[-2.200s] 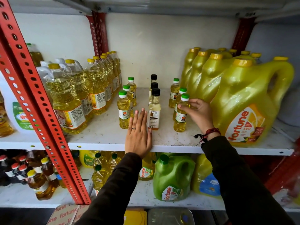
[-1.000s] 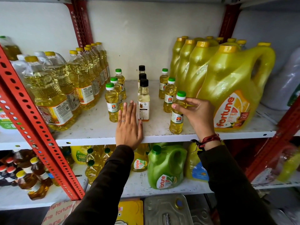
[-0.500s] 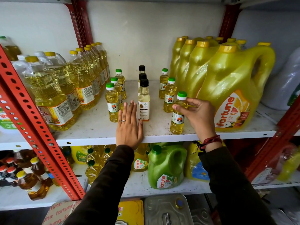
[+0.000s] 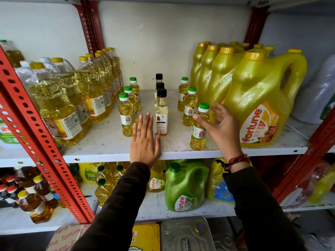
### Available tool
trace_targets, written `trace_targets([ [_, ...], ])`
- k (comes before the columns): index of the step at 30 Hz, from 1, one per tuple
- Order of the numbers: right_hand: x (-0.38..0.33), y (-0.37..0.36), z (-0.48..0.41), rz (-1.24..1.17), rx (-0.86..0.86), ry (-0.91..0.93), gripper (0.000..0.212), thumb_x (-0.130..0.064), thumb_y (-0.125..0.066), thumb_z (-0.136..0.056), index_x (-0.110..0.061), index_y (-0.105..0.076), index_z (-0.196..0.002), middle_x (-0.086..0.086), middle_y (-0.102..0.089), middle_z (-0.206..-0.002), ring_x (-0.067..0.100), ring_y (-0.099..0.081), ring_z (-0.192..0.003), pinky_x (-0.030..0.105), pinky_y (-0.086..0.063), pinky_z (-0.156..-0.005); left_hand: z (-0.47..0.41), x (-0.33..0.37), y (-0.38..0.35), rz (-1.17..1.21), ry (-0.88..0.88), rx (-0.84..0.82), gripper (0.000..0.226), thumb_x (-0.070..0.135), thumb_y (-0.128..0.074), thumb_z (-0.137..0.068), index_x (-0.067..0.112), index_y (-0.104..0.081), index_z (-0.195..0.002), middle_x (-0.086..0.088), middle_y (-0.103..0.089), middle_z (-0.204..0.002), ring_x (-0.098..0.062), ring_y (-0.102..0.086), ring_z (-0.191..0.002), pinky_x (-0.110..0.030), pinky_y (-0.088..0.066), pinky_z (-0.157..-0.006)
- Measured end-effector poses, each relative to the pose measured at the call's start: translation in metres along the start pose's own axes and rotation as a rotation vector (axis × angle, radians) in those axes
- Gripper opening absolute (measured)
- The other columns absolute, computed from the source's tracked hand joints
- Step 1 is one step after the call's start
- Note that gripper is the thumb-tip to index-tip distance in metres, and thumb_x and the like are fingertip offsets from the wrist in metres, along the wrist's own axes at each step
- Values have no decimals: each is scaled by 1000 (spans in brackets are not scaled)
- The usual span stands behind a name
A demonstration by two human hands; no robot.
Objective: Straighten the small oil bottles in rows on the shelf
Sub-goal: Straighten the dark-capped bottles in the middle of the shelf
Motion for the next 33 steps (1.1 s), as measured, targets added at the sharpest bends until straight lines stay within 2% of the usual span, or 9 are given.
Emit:
trace_targets([
  [2, -10, 1, 2, 5, 99, 85, 87, -58, -81, -72, -22, -48, -145, -1, -54, -147, 11, -50, -136, 31, -44, -113, 0, 0, 0, 9, -6, 3, 69, 41, -28, -107, 7, -17, -166, -9, -10, -174, -23, 0, -162, -35, 10, -130],
  [4, -27, -3, 5, -35, 172, 238, 77, -51, -78, -80, -20, -49, -144, -8, -53, -145, 6, -48, -137, 31, -43, -114, 0, -2, 1, 28, -11, 13, 68, 40, -28, -107, 7, -17, -166, -9, -10, -174, -22, 0, -162, -35, 10, -130],
  [7, -55, -29, 8, -87, 79, 338, 66, -35, -74, -89, -16, -47, -146, -9, -51, -144, 8, -51, -136, 26, -45, -111, 0, -6, 5, 33, -28, 36, 67, 37, -28, -107, 6, -17, -165, -9, -9, -174, -22, 0, -162, -36, 7, -131],
  [12, -59, -98, -8, -3, -246, 77, 62, -23, -66, -95, -9, -39, -149, 9, -48, -153, 22, -46, -142, 26, -38, -112, 2, -9, 8, -21, -69, 54, 69, 35, -28, -105, 5, -14, -165, -12, -8, -173, -24, -1, -162, -38, 5, -131],
  [16, -39, -128, -31, -13, -267, -2, 31, -11, -69, -91, -9, -63, -121, 12, -70, -122, 28, -65, -116, 43, -49, -107, 3, -9, 8, -24, -2, 64, 71, 37, -25, -104, 2, -12, -165, -15, -7, -174, -23, 3, -162, -39, 3, -132],
  [19, -28, -132, -41, -43, -297, -30, 28, -8, -75, -85, -12, -70, -112, 2, -73, -108, 20, -68, -104, 45, -54, -101, 4, -8, 8, -25, 11, 69, 72, 38, -24, -104, 1, -12, -165, -17, -7, -174, -23, 2, -162, -38, 3, -131],
  [23, -25, -128, -42, -61, -227, -33, 36, -15, -84, -77, -9, -70, -109, 4, -74, -105, 17, -70, -98, 38, -57, -94, 3, -8, 7, -41, 5, 66, 71, 37, -24, -104, 1, -13, -164, -17, -7, -173, -26, -1, -162, -40, 1, -131],
  [28, -25, -131, -43, 0, -151, -63, 52, -35, -92, -65, -10, -68, -103, 1, -70, -95, 11, -64, -84, 23, -50, -73, 3, -8, 7, -49, 1, 53, 72, 37, -23, -104, 1, -13, -165, -16, -6, -174, -26, -1, -162, -40, 1, -131],
  [33, -26, -133, -43, 56, -149, 7, 50, -43, -87, -71, -11, -71, -105, 1, -72, -100, 14, -66, -92, 25, -51, -79, 4, -9, 7, -56, 3, 41, 71, 38, -22, -104, 2, -14, -165, -16, -6, -174, -26, -1, -162, -40, 2, -132],
])
Point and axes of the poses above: each hand's wrist, its own z-axis away from the middle knuckle, its own y-axis out of the back of the hand, x = y × z, the point moved 2 cm from there along -z, towards the middle knuckle
